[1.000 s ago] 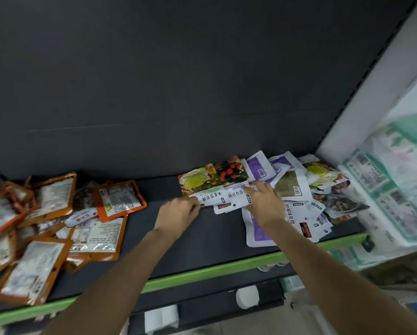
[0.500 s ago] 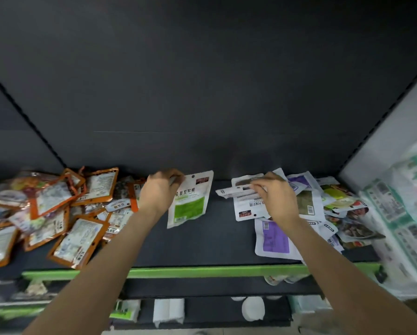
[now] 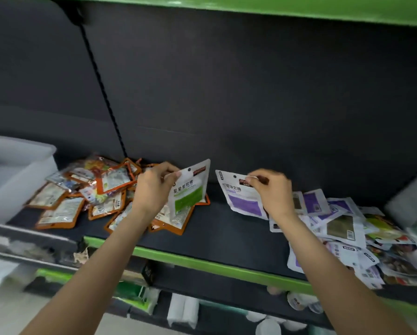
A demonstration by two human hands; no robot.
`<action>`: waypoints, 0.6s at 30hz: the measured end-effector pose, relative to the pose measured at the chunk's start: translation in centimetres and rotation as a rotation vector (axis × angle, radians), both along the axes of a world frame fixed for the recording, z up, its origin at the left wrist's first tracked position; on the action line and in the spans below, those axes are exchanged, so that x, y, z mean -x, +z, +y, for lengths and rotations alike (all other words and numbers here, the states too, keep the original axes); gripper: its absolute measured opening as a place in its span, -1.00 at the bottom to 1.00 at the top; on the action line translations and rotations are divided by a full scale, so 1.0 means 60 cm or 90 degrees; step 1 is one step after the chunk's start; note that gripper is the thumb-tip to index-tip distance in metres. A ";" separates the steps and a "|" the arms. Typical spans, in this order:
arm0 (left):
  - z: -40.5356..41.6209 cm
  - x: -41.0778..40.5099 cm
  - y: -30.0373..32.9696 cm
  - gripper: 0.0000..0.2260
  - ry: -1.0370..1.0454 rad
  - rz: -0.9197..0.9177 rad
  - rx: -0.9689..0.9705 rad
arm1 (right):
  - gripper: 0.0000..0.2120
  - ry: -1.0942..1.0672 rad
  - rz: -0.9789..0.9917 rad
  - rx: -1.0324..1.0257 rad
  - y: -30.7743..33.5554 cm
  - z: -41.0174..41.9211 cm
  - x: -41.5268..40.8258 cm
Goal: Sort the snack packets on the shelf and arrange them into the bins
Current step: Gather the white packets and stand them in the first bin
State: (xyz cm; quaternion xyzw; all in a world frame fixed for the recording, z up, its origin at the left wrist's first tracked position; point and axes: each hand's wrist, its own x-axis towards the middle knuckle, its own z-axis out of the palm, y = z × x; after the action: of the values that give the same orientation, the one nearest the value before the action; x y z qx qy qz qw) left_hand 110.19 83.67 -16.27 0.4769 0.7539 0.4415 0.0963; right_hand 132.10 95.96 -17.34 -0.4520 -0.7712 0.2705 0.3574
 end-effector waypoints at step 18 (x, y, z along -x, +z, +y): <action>-0.305 0.403 0.027 -0.88 0.122 -0.013 -0.068 | -0.90 0.098 0.008 -0.057 0.041 -0.247 0.483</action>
State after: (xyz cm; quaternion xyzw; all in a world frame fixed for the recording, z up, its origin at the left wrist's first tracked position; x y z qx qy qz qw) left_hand 86.01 65.36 -14.65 0.4025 0.7704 0.4931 0.0359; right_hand 103.12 81.12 -14.85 -0.3731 -0.8130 0.2651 0.3601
